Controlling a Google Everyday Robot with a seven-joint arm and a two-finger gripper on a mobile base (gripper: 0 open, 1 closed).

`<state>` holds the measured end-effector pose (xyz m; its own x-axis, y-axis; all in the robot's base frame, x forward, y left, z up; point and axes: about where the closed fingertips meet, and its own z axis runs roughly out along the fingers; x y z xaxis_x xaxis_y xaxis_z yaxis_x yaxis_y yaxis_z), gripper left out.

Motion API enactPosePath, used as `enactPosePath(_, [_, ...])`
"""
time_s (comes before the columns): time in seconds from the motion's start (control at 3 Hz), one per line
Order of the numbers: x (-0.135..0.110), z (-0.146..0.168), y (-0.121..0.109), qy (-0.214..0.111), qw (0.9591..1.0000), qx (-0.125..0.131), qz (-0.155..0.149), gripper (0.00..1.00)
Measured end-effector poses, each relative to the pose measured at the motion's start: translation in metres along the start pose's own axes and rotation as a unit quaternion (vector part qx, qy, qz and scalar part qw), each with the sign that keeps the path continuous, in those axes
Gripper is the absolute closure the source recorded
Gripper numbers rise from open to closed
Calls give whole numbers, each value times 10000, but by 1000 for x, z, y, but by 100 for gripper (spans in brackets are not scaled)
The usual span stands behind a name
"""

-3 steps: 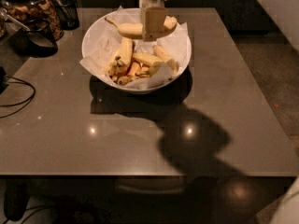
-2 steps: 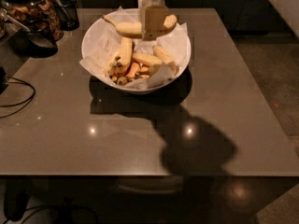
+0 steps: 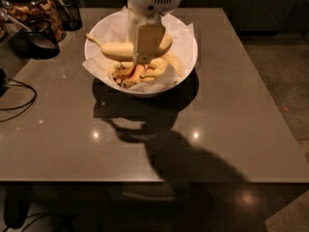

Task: Pick banana from white bowl

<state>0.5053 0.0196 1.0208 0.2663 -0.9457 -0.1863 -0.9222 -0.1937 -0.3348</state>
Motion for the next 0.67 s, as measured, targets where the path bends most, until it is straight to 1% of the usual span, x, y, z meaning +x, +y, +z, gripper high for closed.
enactPosePath(0.33, [-9, 8, 27, -190, 9995, -242, 7, 100])
enactPosePath(0.67, [-15, 12, 45, -279, 9988, -413, 9, 100])
